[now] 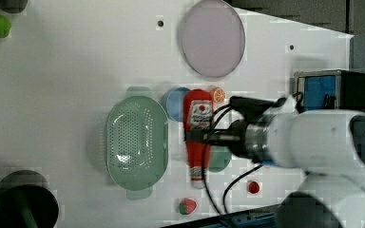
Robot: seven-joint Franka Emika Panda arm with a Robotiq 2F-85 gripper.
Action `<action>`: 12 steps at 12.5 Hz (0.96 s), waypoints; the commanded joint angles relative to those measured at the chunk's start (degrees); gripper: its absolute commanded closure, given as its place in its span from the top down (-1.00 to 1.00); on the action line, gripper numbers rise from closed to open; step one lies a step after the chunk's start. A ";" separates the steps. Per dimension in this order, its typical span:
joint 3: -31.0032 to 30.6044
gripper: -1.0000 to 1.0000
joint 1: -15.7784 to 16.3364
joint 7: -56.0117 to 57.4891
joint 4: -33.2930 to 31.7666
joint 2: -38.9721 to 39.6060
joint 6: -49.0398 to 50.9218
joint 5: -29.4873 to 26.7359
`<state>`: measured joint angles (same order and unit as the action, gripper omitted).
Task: Pick ketchup from strainer and place it on the table
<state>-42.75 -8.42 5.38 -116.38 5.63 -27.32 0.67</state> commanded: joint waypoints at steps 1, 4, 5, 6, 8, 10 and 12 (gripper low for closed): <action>4.76 0.13 -6.24 12.91 2.19 -4.05 1.11 -1.38; 10.79 0.13 -8.61 23.72 2.21 -6.30 1.59 -1.39; 13.05 0.13 -9.17 27.52 2.20 -6.41 1.61 -1.39; 15.44 0.13 -9.69 30.74 2.15 -6.40 1.61 -1.38; 20.03 0.13 -10.42 35.13 1.94 -6.38 1.61 -1.38; 24.09 0.13 -10.74 35.88 1.05 -6.26 1.58 -1.38; 26.68 0.13 -10.79 35.88 -1.70 -6.22 1.38 -1.38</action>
<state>-14.67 -20.56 36.82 -117.39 0.89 -25.77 -0.01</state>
